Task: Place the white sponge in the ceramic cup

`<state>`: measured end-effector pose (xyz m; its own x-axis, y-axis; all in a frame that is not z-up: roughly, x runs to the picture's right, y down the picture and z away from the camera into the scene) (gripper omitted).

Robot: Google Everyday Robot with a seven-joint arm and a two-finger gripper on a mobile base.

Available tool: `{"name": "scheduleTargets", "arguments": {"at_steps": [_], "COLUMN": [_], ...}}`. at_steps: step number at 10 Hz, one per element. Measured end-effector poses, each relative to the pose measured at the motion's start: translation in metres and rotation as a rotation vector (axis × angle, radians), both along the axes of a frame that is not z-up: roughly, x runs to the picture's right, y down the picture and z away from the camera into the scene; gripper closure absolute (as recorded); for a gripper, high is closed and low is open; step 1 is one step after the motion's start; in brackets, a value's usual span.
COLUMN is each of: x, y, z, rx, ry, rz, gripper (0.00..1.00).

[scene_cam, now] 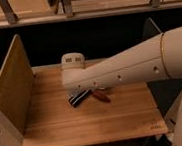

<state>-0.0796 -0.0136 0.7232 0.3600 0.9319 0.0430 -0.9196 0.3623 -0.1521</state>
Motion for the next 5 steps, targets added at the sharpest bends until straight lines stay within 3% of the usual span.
{"name": "scheduleTargets", "arguments": {"at_steps": [1, 2, 5], "x": [0.008, 0.015, 0.007], "y": [-0.006, -0.025, -0.064], "z": [0.007, 0.017, 0.039], "rx": [0.016, 0.060, 0.165], "ry": [-0.005, -0.022, -0.107], "rz": [0.007, -0.004, -0.083], "gripper": [1.00, 1.00, 1.00]}}
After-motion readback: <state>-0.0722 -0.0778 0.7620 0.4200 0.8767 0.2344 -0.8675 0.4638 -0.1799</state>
